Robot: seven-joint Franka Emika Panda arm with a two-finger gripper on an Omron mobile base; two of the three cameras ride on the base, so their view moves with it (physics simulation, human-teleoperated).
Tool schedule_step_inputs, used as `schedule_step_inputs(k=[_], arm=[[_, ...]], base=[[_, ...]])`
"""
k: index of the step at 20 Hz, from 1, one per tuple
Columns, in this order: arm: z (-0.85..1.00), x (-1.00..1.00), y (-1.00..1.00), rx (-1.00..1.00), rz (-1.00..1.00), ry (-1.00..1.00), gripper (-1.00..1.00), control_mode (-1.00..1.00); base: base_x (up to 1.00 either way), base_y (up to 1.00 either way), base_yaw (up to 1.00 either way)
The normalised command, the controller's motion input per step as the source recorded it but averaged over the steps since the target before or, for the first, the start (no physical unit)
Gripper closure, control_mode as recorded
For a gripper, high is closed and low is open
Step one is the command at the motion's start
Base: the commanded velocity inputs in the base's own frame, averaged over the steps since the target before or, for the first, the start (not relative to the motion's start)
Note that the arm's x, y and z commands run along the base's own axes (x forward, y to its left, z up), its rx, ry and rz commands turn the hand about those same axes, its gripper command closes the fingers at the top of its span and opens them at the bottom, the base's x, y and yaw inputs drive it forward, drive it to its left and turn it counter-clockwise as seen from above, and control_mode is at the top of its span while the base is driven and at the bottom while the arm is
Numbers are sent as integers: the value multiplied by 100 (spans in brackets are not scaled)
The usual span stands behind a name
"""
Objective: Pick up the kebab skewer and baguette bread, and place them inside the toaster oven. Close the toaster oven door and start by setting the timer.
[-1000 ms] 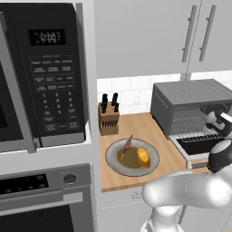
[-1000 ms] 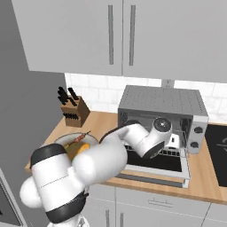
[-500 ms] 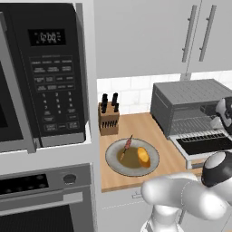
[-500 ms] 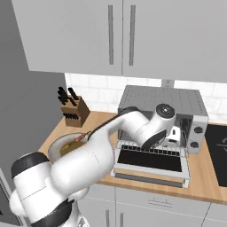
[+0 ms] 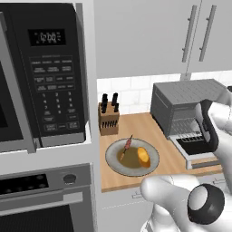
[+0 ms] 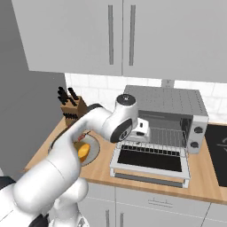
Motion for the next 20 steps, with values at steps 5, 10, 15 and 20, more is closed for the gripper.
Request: schedule_step_inputs(k=[5,10,15,20], arm=[[0,15,100,0,0,13,-100,-100],[0,39,100,0,0,14,-100,-100],[1,27,86,9,0,13,-100,-100],[-1,23,61,15,-1,10,-100,-100]], base=[[0,0,0],[0,0,0],[0,0,0],[0,0,0]])
